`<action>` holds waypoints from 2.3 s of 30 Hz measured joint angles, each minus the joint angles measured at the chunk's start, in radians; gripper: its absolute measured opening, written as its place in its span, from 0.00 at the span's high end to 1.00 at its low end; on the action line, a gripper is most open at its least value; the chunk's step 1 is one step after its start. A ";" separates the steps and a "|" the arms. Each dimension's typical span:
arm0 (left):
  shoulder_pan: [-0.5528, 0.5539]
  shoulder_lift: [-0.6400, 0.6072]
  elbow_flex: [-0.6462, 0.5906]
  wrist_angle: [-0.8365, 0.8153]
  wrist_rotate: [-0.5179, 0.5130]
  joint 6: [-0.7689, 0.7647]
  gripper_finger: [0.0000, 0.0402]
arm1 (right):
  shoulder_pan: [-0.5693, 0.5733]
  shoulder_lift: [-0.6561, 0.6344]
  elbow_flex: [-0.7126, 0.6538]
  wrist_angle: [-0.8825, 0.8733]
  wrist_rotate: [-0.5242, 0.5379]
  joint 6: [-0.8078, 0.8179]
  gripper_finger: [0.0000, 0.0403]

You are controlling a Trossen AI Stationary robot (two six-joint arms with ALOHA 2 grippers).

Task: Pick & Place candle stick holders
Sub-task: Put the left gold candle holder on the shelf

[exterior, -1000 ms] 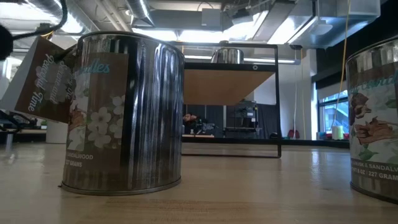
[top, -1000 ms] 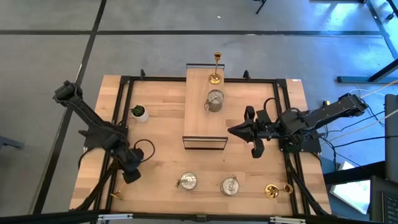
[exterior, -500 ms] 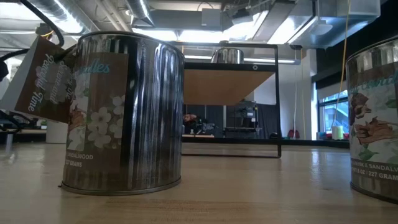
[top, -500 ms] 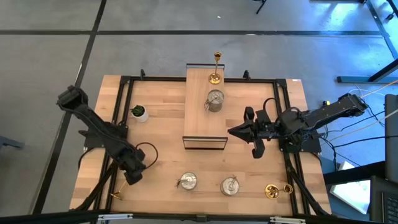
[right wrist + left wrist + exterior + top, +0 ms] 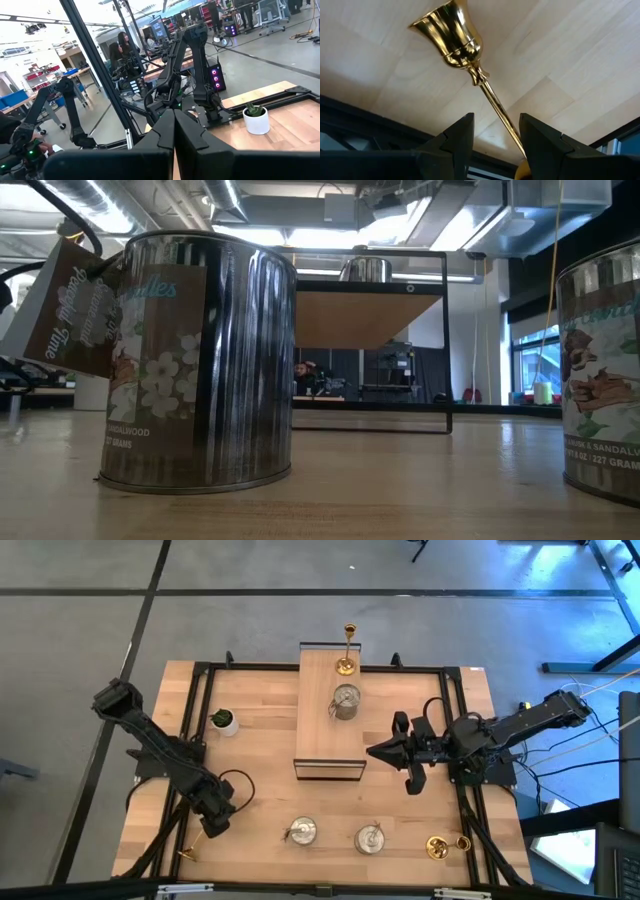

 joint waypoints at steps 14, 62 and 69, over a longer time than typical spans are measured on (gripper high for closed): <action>-0.035 0.005 0.000 0.018 -0.045 -0.023 0.62 | 0.000 0.000 0.000 0.000 -0.003 0.000 0.99; 0.080 -0.340 0.196 0.135 -0.648 0.242 0.97 | 0.000 0.000 0.000 0.000 0.000 0.027 0.99; 0.239 -0.365 0.349 0.332 -0.764 0.594 0.97 | 0.000 0.000 0.000 0.000 -0.002 0.030 0.99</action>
